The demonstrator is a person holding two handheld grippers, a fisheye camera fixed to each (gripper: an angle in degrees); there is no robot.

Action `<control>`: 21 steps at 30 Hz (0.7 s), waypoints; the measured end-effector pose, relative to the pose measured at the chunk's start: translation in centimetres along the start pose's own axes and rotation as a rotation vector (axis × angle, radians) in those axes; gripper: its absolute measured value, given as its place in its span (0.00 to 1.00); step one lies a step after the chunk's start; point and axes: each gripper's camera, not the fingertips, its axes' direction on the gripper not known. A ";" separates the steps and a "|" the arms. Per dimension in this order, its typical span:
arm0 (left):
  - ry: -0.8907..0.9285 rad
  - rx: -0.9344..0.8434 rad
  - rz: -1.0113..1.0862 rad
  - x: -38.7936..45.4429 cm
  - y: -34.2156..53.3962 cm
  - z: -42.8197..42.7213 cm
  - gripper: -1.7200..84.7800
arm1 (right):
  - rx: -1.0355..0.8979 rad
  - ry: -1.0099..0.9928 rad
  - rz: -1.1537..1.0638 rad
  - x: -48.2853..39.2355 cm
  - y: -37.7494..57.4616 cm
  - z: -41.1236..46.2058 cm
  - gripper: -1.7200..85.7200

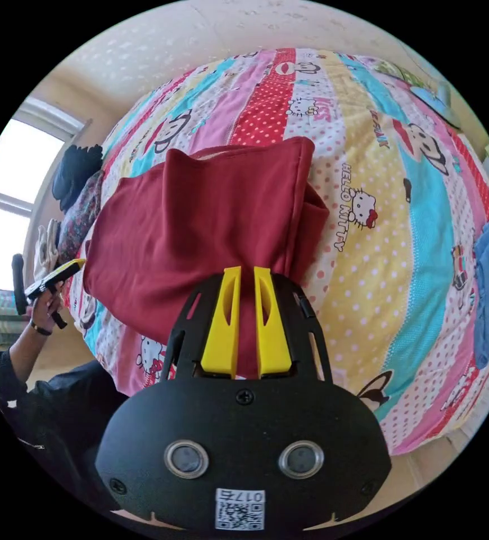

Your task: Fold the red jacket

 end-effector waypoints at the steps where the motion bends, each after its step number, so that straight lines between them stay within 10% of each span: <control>1: 0.047 0.024 -0.018 -0.8 0.4 -1.0 0.02 | 0.050 0.072 -0.014 -2.1 -0.6 -2.1 0.08; 13: 0.531 -0.195 -0.321 -9.0 2.1 2.1 0.16 | -0.011 -0.482 -0.022 -20.2 -13.5 -1.8 0.19; 21: 0.441 -0.117 -0.122 -7.5 -0.6 -7.3 0.11 | -0.233 -0.188 -0.068 -32.6 -20.2 3.5 0.23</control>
